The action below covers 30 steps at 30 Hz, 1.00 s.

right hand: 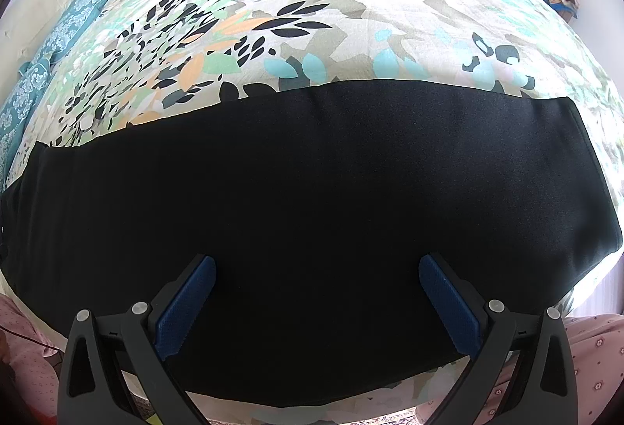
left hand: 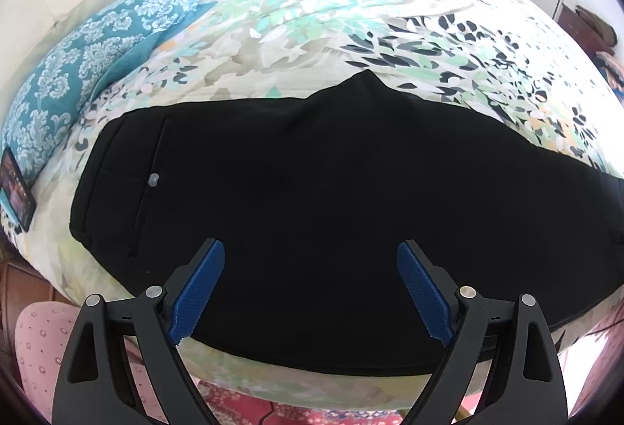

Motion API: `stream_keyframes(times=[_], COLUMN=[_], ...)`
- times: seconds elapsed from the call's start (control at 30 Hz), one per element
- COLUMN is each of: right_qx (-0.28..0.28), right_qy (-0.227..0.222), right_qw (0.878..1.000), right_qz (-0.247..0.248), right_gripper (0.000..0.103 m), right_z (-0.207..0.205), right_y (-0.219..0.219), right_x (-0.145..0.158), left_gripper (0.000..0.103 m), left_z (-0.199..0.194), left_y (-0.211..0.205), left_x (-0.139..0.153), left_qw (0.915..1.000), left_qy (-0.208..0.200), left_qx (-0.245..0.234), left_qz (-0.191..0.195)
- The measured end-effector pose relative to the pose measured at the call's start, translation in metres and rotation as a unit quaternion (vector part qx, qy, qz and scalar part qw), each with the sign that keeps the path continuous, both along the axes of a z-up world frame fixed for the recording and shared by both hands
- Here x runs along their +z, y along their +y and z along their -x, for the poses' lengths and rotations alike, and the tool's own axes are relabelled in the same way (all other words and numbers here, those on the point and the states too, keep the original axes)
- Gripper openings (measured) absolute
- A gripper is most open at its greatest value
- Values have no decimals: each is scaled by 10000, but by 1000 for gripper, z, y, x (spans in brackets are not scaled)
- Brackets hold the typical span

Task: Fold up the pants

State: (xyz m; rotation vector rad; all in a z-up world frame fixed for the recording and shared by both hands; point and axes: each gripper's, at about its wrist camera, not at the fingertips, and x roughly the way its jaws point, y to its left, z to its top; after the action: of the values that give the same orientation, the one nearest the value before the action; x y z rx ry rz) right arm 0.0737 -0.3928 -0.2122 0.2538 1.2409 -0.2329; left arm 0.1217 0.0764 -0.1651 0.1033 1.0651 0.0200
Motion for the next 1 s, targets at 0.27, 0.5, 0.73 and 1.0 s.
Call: stream_keyframes(times=[0.27, 0.5, 0.73, 1.0], right_qx=[-3, -5, -6, -7], right_qy=[0, -2, -3, -4], right_qw=[10000, 10000, 10000, 10000], right_qz=[7, 8, 10, 10], right_gripper=[103, 103, 103, 103], right_z=[0, 0, 0, 0], right_y=[0, 0, 1, 0], right_x=[0, 0, 0, 1], left_gripper=[91, 91, 91, 91], left_z=[0, -1, -3, -3], left_y=[2, 5, 10, 11], left_x=[0, -1, -3, -3], left_qw=[9999, 9998, 9996, 9995], left_qy=[4, 34, 82, 88], left_qx=[29, 93, 207, 231], left_qz=[96, 148, 193, 189])
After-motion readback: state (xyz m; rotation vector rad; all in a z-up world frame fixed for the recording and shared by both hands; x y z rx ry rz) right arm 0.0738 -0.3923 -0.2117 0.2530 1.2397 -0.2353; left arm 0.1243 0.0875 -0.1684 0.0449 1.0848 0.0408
